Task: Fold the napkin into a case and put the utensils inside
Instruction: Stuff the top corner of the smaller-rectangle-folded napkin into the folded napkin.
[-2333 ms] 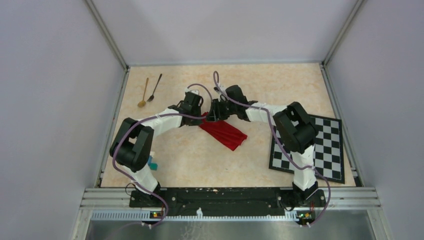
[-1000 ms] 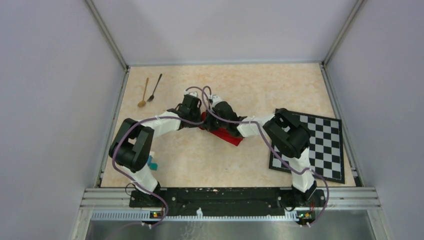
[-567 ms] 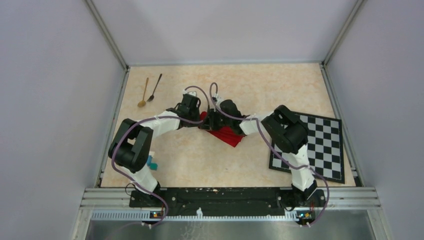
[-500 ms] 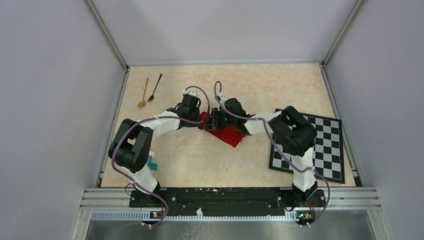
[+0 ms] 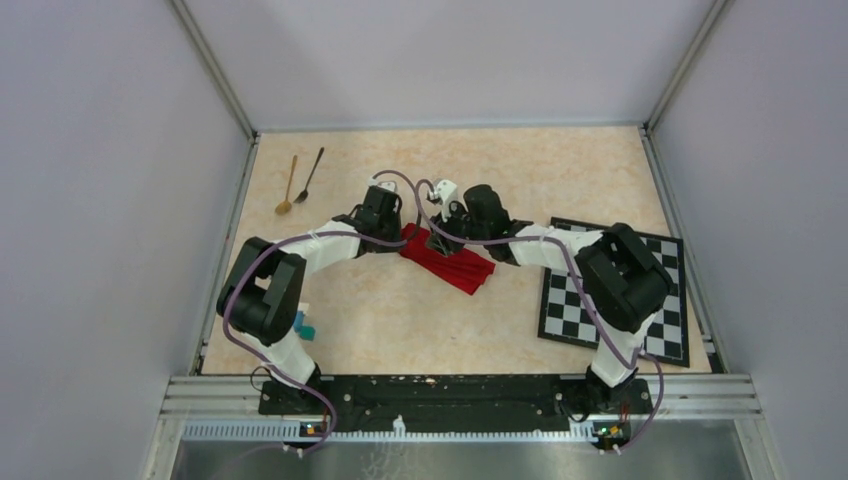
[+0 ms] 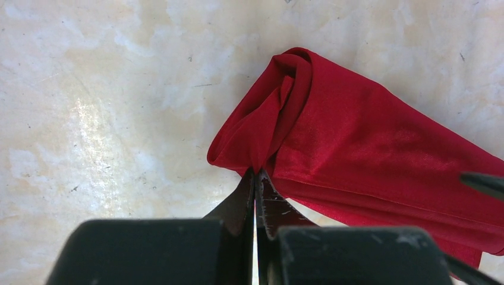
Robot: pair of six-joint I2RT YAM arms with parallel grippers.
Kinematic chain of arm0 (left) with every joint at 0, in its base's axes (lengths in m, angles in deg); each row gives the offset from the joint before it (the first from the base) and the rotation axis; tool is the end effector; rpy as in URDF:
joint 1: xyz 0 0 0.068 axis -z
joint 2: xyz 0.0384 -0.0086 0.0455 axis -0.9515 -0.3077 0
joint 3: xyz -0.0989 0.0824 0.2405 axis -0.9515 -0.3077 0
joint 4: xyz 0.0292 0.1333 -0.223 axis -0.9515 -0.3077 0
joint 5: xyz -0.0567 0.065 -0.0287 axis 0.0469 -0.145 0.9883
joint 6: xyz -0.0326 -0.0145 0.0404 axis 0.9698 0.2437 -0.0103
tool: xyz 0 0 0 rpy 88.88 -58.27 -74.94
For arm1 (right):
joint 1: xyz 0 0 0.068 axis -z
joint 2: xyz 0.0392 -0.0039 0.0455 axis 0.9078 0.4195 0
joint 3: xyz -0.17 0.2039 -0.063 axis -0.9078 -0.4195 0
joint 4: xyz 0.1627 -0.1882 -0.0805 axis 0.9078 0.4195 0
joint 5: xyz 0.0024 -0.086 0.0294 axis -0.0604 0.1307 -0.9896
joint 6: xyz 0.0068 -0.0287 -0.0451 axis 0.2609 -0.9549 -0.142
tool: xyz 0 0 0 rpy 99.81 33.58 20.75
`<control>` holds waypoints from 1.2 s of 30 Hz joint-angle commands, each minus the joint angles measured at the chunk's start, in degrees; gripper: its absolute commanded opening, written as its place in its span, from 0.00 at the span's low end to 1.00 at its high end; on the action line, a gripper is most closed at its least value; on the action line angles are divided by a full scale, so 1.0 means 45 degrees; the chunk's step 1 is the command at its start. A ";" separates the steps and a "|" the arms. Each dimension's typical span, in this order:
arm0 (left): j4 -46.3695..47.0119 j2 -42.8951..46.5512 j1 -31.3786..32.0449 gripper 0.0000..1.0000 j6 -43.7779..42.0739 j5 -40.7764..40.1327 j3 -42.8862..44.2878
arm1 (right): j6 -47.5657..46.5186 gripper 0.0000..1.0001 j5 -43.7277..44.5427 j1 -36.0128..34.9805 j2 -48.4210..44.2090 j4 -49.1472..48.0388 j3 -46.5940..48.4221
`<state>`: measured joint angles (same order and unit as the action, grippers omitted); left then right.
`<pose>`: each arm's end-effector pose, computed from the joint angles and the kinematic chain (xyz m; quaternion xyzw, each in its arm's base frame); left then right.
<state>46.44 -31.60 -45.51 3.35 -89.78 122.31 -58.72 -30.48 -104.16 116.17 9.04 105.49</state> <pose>0.3102 -0.1526 0.1744 -0.0084 0.9440 -0.1195 0.3075 0.2962 0.2559 0.1977 -0.3786 0.7588 0.3116 0.4288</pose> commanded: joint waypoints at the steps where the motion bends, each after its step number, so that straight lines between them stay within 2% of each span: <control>1: 0.0490 0.0200 0.0029 0.00 -0.0348 0.0378 0.0242 | -0.2246 0.40 0.0430 -0.0190 0.0656 0.0593 0.0535; 10: 0.0849 0.0241 0.0027 0.00 -0.0383 0.1140 0.0104 | -0.2339 0.41 0.2565 -0.1368 0.1008 -0.0895 0.0196; 15: 0.0970 0.0283 0.0017 0.00 -0.0348 0.1279 -0.0040 | -0.2370 0.39 0.3537 -0.1640 0.1678 -0.0773 0.0806; 28: 0.0977 0.0185 0.0024 0.00 -0.0368 0.1517 -0.0003 | -0.1189 0.38 0.4366 -0.1655 0.2640 -0.1236 0.1330; 32: 0.1006 0.0168 0.0023 0.00 -0.0313 0.1604 0.0033 | -0.1083 0.33 0.4127 -0.1720 0.2935 -0.1455 0.1329; 36: 0.0981 0.0146 0.0031 0.00 -0.0289 0.1615 0.0006 | -0.1081 0.23 0.3605 -0.1786 0.2987 -0.1631 0.1326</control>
<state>48.17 -31.60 -45.54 2.37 -83.94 122.29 -65.14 -12.88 -111.70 128.13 3.42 109.34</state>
